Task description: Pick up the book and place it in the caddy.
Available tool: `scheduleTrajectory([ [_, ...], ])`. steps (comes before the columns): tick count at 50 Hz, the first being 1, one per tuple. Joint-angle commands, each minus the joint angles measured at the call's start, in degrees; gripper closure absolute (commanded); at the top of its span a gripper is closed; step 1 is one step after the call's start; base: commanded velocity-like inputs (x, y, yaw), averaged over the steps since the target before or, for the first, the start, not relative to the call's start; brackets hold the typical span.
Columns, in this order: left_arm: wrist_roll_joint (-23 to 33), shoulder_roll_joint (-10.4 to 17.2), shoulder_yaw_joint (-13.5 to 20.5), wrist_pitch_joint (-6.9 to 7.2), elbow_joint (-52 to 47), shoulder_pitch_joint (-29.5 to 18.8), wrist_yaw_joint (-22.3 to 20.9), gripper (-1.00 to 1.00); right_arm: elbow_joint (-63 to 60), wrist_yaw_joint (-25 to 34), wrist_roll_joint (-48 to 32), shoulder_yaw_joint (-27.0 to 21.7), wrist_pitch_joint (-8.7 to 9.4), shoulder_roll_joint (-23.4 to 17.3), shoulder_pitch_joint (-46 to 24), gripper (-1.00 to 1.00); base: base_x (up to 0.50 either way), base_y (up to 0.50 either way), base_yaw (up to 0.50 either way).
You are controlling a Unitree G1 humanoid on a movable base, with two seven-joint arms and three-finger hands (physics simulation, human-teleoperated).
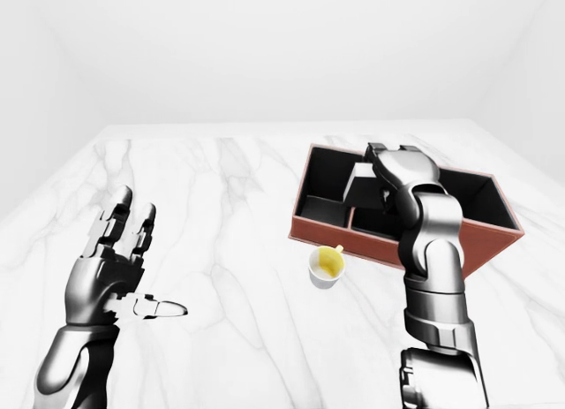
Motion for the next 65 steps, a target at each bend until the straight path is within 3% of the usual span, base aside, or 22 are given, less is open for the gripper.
scheduleTrajectory([
  [1, 0.2, -0.1, -0.2, 0.00, -0.2, 0.4, 0.2, -1.00, -0.7, -0.6, -2.6, -1.8, 0.00, -1.5, -0.5, 1.00, 0.00, 0.00, 0.00],
  [65, 1.3, -0.4, 0.0, 0.00, -0.4, 1.0, 0.2, -1.00, 10.9, -8.9, -2.6, -1.4, 0.00, -3.2, -0.7, 1.00, 0.00, 0.00, 0.00],
])
